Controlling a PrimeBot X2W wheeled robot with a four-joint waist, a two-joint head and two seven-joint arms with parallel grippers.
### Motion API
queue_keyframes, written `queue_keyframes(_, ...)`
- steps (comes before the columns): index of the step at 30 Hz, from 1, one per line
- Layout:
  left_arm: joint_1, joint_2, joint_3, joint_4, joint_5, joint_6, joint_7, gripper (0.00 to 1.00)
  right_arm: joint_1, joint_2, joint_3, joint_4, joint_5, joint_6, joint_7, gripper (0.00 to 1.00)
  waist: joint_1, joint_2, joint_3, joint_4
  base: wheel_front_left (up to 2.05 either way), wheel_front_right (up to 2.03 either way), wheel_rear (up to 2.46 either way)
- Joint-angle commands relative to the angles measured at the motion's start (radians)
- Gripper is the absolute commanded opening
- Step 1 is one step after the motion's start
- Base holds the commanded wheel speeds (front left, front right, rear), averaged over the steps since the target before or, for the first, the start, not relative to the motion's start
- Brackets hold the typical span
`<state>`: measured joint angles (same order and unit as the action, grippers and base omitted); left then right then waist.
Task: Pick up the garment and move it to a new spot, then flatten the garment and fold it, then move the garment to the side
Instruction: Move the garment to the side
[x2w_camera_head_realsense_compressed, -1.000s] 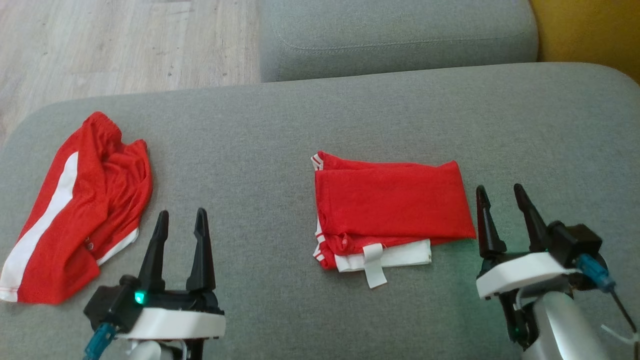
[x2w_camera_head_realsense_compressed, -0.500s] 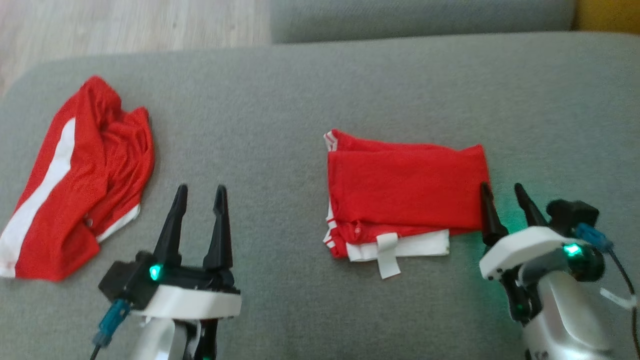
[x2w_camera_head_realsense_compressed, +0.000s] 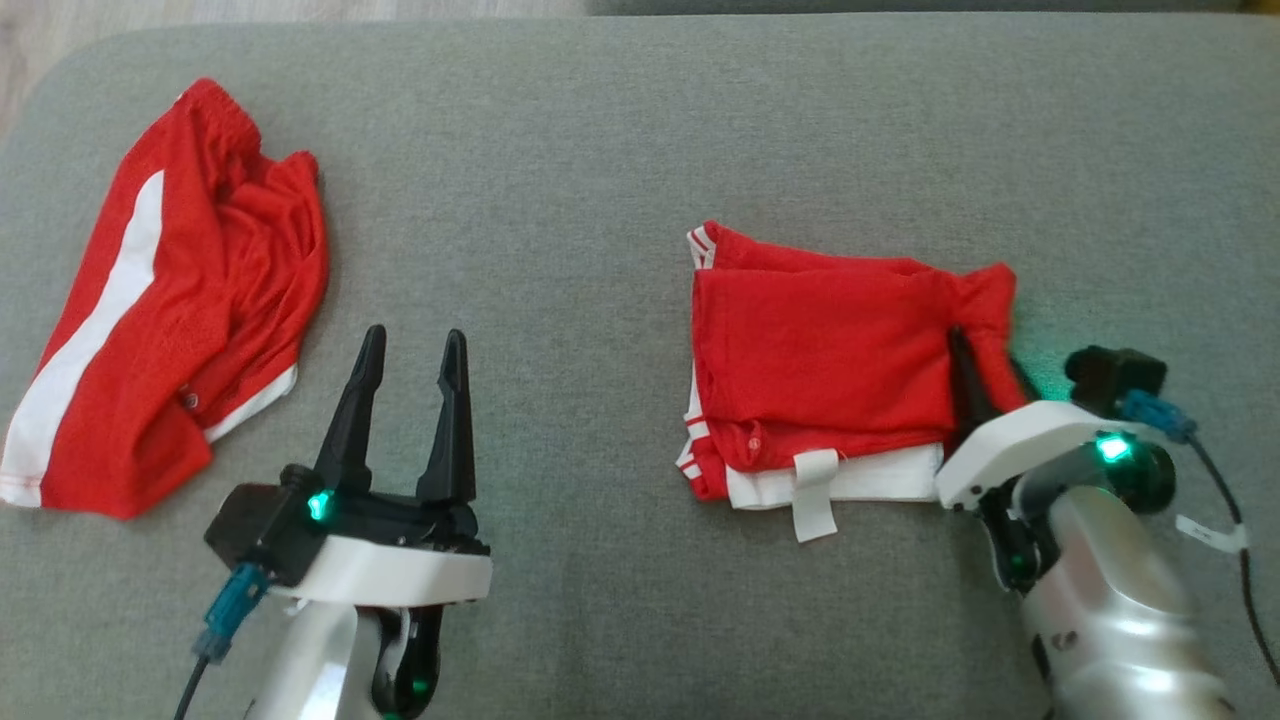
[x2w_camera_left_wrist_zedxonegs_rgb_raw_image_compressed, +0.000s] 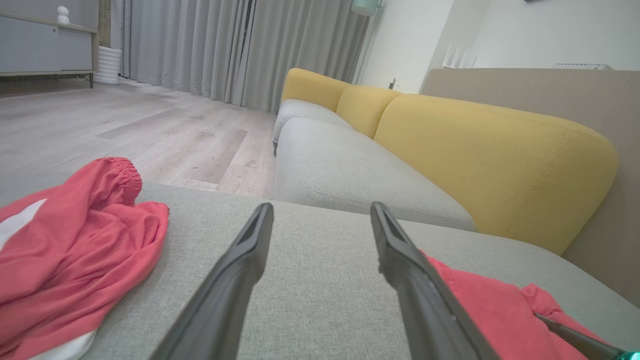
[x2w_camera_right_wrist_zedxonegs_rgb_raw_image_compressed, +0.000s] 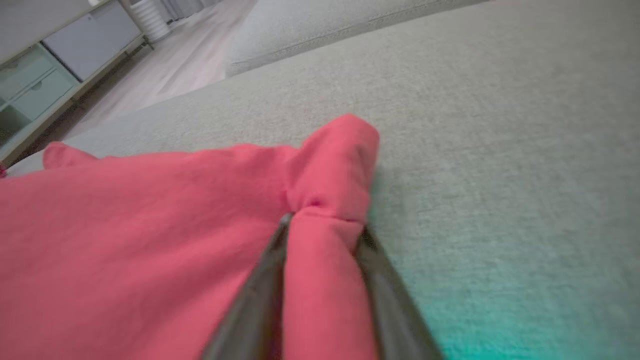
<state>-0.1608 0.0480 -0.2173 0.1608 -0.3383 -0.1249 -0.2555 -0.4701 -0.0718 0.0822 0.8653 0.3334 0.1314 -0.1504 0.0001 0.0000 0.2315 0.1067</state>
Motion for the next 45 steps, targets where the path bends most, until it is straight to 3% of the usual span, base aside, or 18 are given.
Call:
queue_keyframes(1, -0.035, 0.002, 0.037, -0.027, 0.010, -0.005, -0.006, 1.00, 0.001, 0.022, 0.039, 0.029, -0.026, -0.001, -0.014, 0.00, -0.0001, 0.0000, -0.004, -0.012, 0.00, 0.00, 0.00)
queue_keyframes(7, -0.044, 0.002, 0.031, -0.038, 0.011, -0.006, -0.006, 1.00, -0.065, 0.013, 0.003, 0.027, -0.199, -0.001, -0.063, 0.00, -0.0001, 0.0000, -0.016, -0.061, 0.00, 0.00, 0.00)
queue_keyframes(13, -0.067, 0.002, 0.018, -0.056, 0.008, -0.006, -0.006, 1.00, -0.111, -0.057, 0.009, -0.038, -0.294, -0.001, -0.040, 0.00, -0.0001, 0.0000, -0.017, -0.114, 0.00, 0.00, 0.00)
queue_keyframes(17, -0.100, 0.002, -0.010, -0.071, -0.005, -0.006, -0.006, 1.00, -0.155, -0.193, 0.056, -0.106, -0.312, -0.001, 0.018, 0.00, -0.0001, 0.0000, 0.002, -0.151, 0.00, 0.00, 0.00)
queue_keyframes(23, -0.140, 0.002, -0.046, -0.085, -0.017, -0.005, -0.006, 1.00, -0.199, -0.365, 0.070, -0.132, -0.266, -0.001, 0.067, 0.00, -0.0001, 0.0000, 0.050, -0.151, 0.00, 0.00, 0.00)
queue_keyframes(28, -0.162, 0.002, -0.047, -0.084, -0.018, -0.006, -0.006, 1.00, -0.232, -0.451, 0.039, -0.109, -0.247, -0.001, 0.080, 0.00, -0.0001, 0.0000, 0.090, -0.134, 0.00, 0.00, 0.00)
queue_keyframes(36, -0.171, 0.002, -0.033, -0.079, -0.016, -0.006, -0.006, 1.00, -0.259, -0.487, 0.003, -0.067, -0.254, -0.001, 0.068, 0.00, -0.0001, 0.0000, 0.117, -0.116, 0.00, 0.00, 0.00)
queue_keyframes(45, -0.173, 0.002, -0.028, -0.079, -0.013, -0.006, -0.006, 1.00, -0.287, -0.493, -0.107, -0.006, -0.342, -0.001, 0.074, 0.00, -0.0001, 0.0000, 0.119, -0.114, 0.00, 0.00, 0.00)
